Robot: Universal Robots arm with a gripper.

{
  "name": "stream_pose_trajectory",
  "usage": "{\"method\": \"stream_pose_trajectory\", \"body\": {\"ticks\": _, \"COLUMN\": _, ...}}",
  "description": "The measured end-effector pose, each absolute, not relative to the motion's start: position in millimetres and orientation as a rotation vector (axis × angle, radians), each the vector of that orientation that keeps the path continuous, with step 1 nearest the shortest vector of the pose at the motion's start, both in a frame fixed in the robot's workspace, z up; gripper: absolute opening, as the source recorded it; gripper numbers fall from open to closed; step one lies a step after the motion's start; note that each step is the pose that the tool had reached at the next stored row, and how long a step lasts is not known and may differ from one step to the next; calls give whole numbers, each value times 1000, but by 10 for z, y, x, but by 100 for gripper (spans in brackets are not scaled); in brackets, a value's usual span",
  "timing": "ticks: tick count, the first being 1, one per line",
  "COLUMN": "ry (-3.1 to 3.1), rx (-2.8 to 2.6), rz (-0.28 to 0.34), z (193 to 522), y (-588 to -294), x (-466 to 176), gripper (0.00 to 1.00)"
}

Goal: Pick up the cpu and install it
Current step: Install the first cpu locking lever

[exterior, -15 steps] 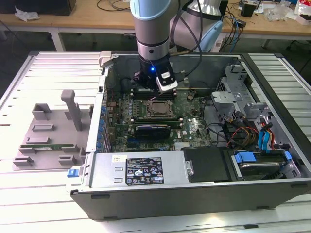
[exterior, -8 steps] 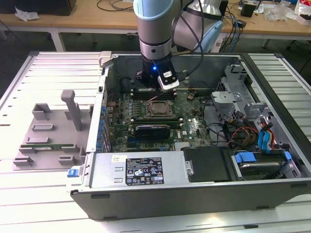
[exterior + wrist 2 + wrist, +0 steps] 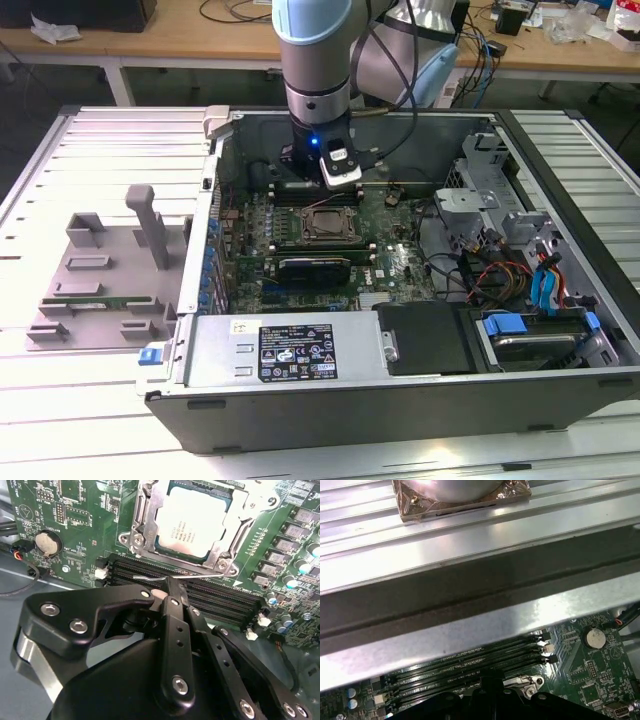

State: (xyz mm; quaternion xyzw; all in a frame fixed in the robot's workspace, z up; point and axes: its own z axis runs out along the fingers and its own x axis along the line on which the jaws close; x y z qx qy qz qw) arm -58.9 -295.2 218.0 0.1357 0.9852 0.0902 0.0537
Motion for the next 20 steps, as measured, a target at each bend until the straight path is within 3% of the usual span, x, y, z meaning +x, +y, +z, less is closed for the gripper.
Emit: {"method": "stream_pose_trajectory", "body": {"ticks": 20, "ry": 2977, "rx": 493, "rz": 257, "z": 2046, "y": -2931, "x": -549, "gripper": 11}}
